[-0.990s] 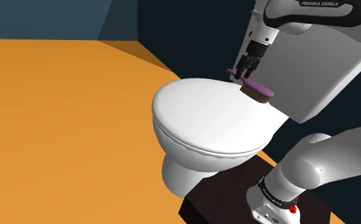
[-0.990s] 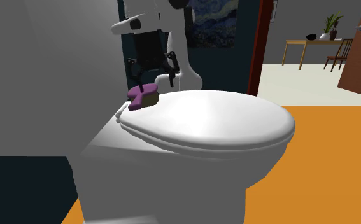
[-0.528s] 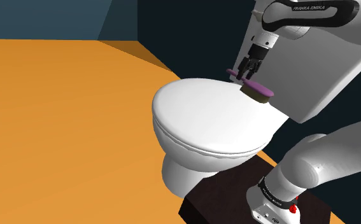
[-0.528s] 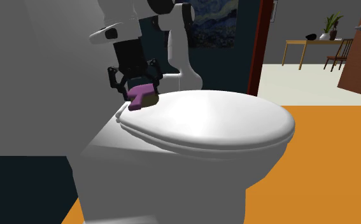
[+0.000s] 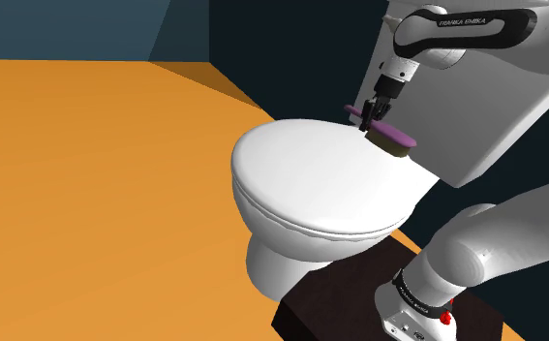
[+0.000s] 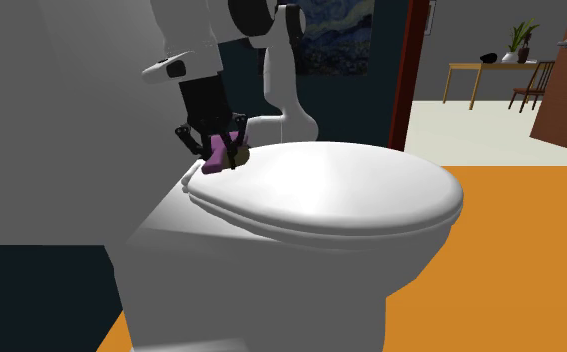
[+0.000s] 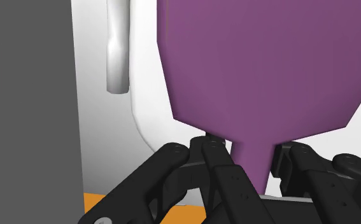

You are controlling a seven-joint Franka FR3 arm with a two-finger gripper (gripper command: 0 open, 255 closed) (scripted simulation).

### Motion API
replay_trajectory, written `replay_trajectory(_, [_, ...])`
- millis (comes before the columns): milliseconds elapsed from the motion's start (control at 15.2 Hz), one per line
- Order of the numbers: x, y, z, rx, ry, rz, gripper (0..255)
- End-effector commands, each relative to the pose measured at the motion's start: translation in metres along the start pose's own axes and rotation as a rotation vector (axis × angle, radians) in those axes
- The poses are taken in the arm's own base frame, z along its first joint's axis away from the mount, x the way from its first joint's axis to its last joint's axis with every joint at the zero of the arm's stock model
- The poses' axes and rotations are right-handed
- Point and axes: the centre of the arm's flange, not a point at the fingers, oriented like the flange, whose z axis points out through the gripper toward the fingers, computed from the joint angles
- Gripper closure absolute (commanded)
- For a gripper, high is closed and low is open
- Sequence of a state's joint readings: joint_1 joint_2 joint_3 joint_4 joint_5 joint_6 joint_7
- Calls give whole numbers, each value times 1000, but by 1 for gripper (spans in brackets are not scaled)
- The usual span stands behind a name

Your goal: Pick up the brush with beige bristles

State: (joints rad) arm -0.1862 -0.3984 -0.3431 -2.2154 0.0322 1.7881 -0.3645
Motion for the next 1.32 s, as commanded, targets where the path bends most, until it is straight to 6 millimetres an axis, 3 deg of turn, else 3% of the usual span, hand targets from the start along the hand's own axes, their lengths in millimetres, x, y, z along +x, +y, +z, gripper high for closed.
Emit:
replay_trajectory(0, [0,0,0,0,0,0,255])
replay_trajectory(396, [-1,0,1,0,0,0,255])
replay_trajectory(1254, [0,-11,-67,0,0,0,255])
